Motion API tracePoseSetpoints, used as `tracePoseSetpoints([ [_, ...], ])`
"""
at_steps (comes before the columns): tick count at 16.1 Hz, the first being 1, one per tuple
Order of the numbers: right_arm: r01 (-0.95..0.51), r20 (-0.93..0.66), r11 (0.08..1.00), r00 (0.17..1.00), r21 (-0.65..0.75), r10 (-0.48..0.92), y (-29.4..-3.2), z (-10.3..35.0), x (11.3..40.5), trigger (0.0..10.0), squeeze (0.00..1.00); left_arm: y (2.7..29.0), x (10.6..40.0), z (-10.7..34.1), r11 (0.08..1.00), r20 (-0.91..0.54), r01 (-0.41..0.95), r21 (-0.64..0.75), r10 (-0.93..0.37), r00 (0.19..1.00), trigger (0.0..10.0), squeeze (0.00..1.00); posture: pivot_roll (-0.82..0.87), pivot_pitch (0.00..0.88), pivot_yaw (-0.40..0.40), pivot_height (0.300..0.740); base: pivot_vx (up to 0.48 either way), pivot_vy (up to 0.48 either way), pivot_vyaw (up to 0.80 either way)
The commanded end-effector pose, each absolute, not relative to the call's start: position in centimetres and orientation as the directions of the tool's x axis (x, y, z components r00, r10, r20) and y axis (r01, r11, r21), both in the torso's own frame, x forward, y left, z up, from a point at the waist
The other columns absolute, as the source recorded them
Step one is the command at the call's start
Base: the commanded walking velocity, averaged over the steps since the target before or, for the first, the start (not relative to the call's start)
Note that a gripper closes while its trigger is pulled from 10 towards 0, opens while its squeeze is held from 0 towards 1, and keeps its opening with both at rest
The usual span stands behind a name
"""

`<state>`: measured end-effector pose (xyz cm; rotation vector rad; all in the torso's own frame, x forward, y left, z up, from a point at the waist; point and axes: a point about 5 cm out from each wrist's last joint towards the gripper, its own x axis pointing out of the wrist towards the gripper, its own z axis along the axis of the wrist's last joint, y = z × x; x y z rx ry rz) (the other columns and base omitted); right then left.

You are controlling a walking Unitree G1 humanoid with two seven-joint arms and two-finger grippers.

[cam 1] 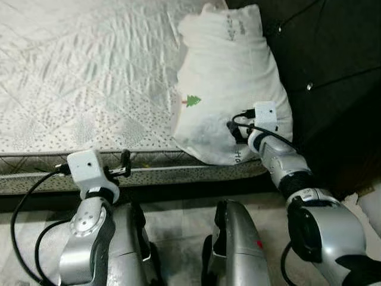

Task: Clean up the room

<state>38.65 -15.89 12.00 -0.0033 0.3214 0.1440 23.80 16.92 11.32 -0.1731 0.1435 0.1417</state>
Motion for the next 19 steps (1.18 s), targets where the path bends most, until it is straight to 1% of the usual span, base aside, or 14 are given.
tracePoseSetpoints([
  [1, -0.128, -0.319, 0.99, 0.938, 0.053, 0.139, -15.5, 12.2, 38.9, 10.0, 1.0, 16.7, 23.4, 11.4, 0.974, -0.167, -0.155, -0.166, 0.127, 0.978, 10.0, 0.0, 0.14, 0.259, -0.075, 0.568, 0.0, 0.0, 0.0],
  [4, -0.099, -0.315, 0.99, 0.941, 0.098, 0.125, -14.1, 12.9, 39.4, 10.0, 1.0, 17.1, 21.9, 11.4, 0.969, -0.191, -0.186, -0.16, 0.154, 0.969, 10.0, 0.0, 0.17, 0.289, -0.084, 0.568, 0.0, 0.0, 0.0],
  [5, -0.045, -0.298, 0.996, 0.952, 0.083, 0.068, -14.0, 13.6, 39.8, 10.0, 1.0, 17.1, 21.2, 11.3, 0.968, -0.206, -0.196, -0.158, 0.162, 0.965, 10.0, 0.0, 0.17, 0.297, -0.085, 0.568, 0.0, 0.0, 0.0],
  [7, 0.0, -0.268, 0.998, 0.963, 0.061, 0.017, -14.2, 14.6, 40.2, 10.0, 1.0, 17.0, 20.9, 11.4, 0.967, -0.214, -0.2, -0.156, 0.164, 0.963, 10.0, 0.0, 0.18, 0.303, -0.084, 0.568, 0.0, 0.0, 0.0],
  [9, 0.081, -0.216, 0.995, 0.974, 0.055, -0.068, -15.3, 16.4, 40.8, 10.0, 1.0, 17.1, 20.8, 11.4, 0.967, -0.22, -0.204, -0.152, 0.168, 0.961, 10.0, 0.0, 0.18, 0.301, -0.08, 0.568, 0.0, 0.0, 0.0],
  [11, 0.16, -0.157, 0.987, 0.976, 0.029, -0.154, -17.0, 18.1, 41.2, 10.0, 1.0, 17.2, 21.1, 11.5, 0.968, -0.22, -0.205, -0.146, 0.171, 0.961, 10.0, 0.0, 0.18, 0.295, -0.08, 0.568, 0.0, 0.0, 0.0],
  [12, 0.174, -0.144, 0.984, 0.975, 0.035, -0.167, -17.4, 18.5, 41.3, 10.0, 1.0, 17.2, 21.2, 11.5, 0.968, -0.219, -0.206, -0.145, 0.172, 0.961, 10.0, 0.0, 0.18, 0.294, -0.08, 0.568, 0.0, 0.0, 0.0],
  [14, 0.22, -0.081, 0.975, 0.973, 0.021, -0.218, -19.0, 20.0, 41.5, 10.0, 1.0, 17.2, 21.6, 11.5, 0.968, -0.213, -0.205, -0.141, 0.172, 0.962, 10.0, 0.0, 0.17, 0.274, -0.08, 0.568, 0.0, 0.0, 0.0],
  [17, 0.221, -0.054, 0.975, 0.974, -0.001, -0.22, -19.5, 20.1, 41.4, 10.0, 1.0, 17.0, 22.5, 11.6, 0.97, -0.198, -0.196, -0.146, 0.166, 0.966, 10.0, 0.0, 0.17, 0.238, -0.078, 0.568, 0.0, 0.0, 0.0],
  [19, 0.203, -0.066, 0.979, 0.977, -0.026, -0.204, -19.8, 18.9, 41.0, 10.0, 1.0, 16.9, 23.3, 12.0, 0.971, -0.175, -0.184, -0.15, 0.157, 0.972, 10.0, 0.0, 0.16, 0.201, -0.075, 0.568, 0.0, 0.0, 0.0],
])
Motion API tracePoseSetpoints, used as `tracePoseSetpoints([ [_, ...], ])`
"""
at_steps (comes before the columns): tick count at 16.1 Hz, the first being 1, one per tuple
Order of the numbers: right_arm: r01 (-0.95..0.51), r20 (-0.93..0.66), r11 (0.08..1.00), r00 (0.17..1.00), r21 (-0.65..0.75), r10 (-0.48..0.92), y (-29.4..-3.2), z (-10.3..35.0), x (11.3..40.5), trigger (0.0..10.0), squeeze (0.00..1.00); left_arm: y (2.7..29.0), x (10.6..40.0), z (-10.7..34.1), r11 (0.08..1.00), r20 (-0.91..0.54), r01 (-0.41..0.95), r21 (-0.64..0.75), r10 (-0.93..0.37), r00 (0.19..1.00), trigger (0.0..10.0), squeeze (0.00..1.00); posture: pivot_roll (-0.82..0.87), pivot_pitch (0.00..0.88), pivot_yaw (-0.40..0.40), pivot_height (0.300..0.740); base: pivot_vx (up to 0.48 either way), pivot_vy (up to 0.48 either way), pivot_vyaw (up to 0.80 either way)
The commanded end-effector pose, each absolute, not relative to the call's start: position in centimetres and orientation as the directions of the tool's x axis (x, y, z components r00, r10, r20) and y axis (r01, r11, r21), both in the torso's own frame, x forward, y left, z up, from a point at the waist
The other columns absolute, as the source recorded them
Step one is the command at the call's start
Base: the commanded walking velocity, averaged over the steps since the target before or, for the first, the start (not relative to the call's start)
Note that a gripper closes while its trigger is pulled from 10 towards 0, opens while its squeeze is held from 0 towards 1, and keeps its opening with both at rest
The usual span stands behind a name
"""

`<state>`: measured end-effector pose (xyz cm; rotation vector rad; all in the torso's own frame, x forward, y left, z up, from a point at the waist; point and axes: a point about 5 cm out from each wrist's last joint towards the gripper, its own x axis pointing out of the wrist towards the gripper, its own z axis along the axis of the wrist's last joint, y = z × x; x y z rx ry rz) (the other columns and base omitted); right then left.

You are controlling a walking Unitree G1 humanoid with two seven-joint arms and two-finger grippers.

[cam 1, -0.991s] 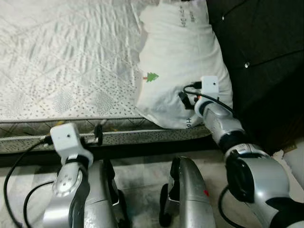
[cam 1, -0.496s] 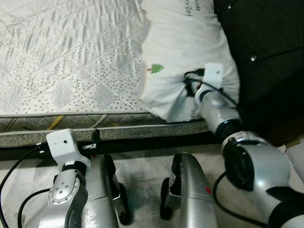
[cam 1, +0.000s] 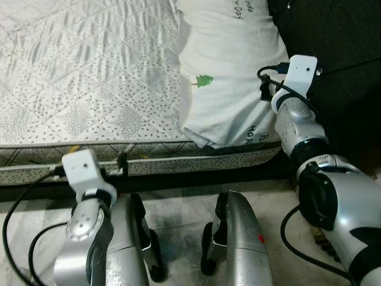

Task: Clean up the room

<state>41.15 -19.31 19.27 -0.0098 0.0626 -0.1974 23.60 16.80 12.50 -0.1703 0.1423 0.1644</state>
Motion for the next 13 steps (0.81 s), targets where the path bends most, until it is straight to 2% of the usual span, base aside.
tracePoseSetpoints([
  [1, 0.2, -0.072, 0.979, 0.977, -0.034, -0.202, -19.9, 18.5, 40.8, 10.0, 1.0, 16.9, 23.7, 12.0, 0.972, -0.17, -0.18, -0.15, 0.154, 0.973, 10.0, 0.0, 0.16, 0.183, -0.073, 0.568, 0.0, 0.0, 0.0],
  [9, 0.174, -0.241, 0.98, 0.951, -0.099, -0.193, -21.4, 11.6, 37.7, 10.0, 1.0, 16.5, 27.4, 12.3, 0.981, -0.1, -0.121, -0.152, 0.106, 0.989, 10.0, 0.0, 0.1, 0.01, -0.058, 0.568, 0.0, 0.0, 0.0],
  [13, 0.177, -0.319, 0.979, 0.927, -0.097, -0.199, -21.5, 9.8, 36.7, 10.0, 1.0, 16.8, 29.3, 12.8, 0.984, -0.061, -0.107, -0.144, 0.099, 0.993, 10.0, 0.0, 0.09, 0.0, -0.052, 0.568, 0.0, 0.0, 0.0],
])
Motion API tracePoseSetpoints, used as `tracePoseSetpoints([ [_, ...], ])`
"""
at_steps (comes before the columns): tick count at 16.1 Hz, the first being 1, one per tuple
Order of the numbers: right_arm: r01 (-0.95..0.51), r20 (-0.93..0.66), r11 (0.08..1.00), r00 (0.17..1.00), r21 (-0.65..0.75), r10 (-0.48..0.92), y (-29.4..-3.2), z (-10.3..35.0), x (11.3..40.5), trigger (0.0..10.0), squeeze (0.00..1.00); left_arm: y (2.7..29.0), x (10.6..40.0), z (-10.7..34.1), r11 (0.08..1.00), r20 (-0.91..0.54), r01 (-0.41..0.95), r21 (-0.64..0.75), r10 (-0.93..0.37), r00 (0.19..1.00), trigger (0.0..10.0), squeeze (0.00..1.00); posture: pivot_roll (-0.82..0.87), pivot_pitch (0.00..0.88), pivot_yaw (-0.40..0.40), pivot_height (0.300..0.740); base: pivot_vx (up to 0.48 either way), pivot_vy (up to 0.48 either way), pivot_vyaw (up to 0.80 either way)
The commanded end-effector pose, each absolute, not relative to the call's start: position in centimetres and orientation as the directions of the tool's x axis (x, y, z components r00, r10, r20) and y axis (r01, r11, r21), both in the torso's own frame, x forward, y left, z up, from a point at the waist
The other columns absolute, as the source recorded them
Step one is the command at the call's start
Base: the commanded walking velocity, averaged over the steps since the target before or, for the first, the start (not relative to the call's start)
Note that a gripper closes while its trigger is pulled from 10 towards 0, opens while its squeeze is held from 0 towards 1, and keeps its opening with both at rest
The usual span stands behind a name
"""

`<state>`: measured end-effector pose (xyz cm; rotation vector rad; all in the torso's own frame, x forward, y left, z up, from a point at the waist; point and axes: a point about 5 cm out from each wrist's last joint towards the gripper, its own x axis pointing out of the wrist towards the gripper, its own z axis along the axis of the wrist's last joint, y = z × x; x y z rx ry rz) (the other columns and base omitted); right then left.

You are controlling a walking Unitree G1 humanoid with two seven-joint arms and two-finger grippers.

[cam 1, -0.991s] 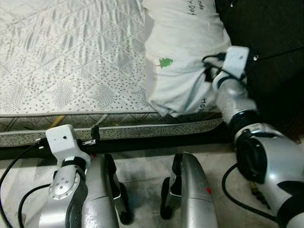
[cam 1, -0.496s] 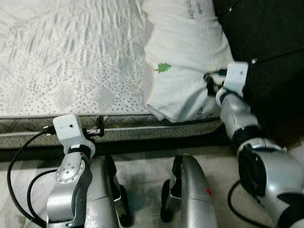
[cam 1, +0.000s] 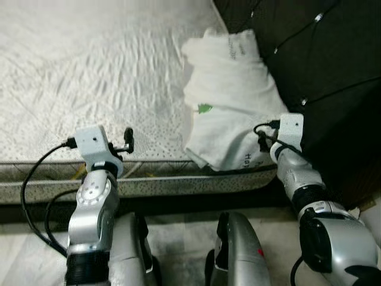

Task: Clean up the room

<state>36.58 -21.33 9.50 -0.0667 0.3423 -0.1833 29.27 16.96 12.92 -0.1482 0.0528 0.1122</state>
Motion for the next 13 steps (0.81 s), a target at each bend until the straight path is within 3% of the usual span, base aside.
tracePoseSetpoints([
  [1, 0.18, -0.326, 0.979, 0.924, -0.096, -0.202, -21.6, 9.7, 36.4, 10.0, 1.0, 17.1, 29.8, 13.1, 0.984, -0.043, -0.108, -0.138, 0.103, 0.994, 10.0, 0.0, 0.08, 0.0, -0.052, 0.568, 0.0, 0.0, 0.0],
  [4, 0.158, -0.208, 0.986, 0.964, -0.046, -0.164, -20.2, 10.7, 36.1, 10.0, 1.0, 17.7, 30.6, 13.5, 0.981, -0.008, -0.127, -0.147, 0.128, 0.992, 10.0, 0.0, 0.06, 0.0, -0.052, 0.568, 0.0, 0.0, 0.0],
  [6, 0.03, -0.013, 0.999, 0.999, -0.044, -0.031, -17.5, 12.4, 35.2, 10.0, 1.0, 17.7, 30.7, 13.6, 0.98, 0.021, -0.131, -0.15, 0.136, 0.991, 10.0, 0.0, 0.05, 0.0, -0.049, 0.568, 0.0, 0.0, 0.0],
  [7, -0.045, 0.076, 0.999, 0.996, -0.026, 0.047, -15.6, 13.3, 34.4, 10.0, 0.0, 17.5, 30.9, 13.7, 0.98, 0.035, -0.127, -0.152, 0.133, 0.99, 10.0, 0.0, 0.05, 0.0, -0.045, 0.568, 0.0, 0.0, 0.0],
  [9, -0.097, 0.165, 0.995, 0.981, -0.019, 0.099, -13.7, 14.6, 34.1, 10.0, 0.0, 17.3, 31.6, 14.3, 0.981, 0.073, -0.114, -0.154, 0.127, 0.989, 10.0, 0.0, 0.06, 0.0, -0.04, 0.578, 0.0, 0.0, 0.0],
  [13, -0.089, 0.212, 0.996, 0.973, 0.011, 0.085, -13.6, 16.2, 35.3, 10.0, 0.0, 17.5, 32.7, 15.1, 0.981, 0.116, -0.113, -0.156, 0.132, 0.985, 10.0, 0.0, 0.06, 0.0, -0.032, 0.622, 0.0, 0.0, 0.0],
])
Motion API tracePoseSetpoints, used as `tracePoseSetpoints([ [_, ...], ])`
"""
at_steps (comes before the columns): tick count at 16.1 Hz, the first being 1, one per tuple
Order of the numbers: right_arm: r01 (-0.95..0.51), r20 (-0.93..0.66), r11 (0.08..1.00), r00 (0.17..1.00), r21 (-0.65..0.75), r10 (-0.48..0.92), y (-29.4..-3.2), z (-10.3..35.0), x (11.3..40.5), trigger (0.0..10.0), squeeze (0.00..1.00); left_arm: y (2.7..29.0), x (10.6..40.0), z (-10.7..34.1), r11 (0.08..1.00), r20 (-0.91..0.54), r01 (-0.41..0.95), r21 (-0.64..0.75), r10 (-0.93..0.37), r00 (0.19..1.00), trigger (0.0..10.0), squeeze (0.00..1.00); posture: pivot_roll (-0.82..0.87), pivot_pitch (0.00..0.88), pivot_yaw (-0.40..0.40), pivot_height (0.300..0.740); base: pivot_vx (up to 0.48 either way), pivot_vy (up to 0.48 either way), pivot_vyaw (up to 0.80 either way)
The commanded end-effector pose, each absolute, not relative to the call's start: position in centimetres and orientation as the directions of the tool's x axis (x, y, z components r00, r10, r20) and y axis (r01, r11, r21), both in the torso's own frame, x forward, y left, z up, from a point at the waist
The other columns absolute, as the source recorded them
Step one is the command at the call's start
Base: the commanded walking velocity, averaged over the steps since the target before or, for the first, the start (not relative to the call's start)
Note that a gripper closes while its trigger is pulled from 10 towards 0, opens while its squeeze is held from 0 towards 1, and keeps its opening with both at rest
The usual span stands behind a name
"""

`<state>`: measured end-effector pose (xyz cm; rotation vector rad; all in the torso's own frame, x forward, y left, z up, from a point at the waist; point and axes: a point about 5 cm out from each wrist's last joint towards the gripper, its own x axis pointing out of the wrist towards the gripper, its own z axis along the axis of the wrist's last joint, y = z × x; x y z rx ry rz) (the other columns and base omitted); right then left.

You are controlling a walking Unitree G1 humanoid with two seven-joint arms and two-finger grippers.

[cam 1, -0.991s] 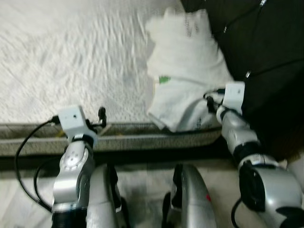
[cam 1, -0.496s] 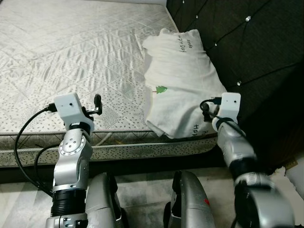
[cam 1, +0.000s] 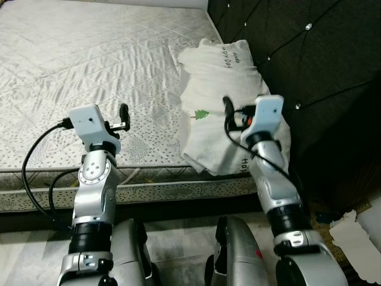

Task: Clean up the room

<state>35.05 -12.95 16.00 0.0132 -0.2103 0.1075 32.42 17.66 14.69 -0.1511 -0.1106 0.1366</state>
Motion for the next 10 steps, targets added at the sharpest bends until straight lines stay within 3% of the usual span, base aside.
tracePoseSetpoints([
  [1, -0.091, 0.215, 0.996, 0.973, 0.01, 0.087, -13.54, 16.26, 35.32, 10.0, 0.0, 17.47, 32.81, 15.16, 0.981, 0.118, -0.114, -0.156, 0.133, 0.984, 10.0, 0.0, 0.06, 0.0, -0.032, 0.627, 0.0, 0.0, 0.0],
  [10, -0.109, 0.241, 0.994, 0.965, -0.009, 0.107, -13.25, 16.53, 35.25, 10.0, 0.0, 17.52, 33.01, 14.69, 0.977, 0.132, -0.124, -0.174, 0.148, 0.98, 10.0, 0.0, 0.04, 0.0, -0.016, 0.684, 0.0, 0.0, 0.0],
])
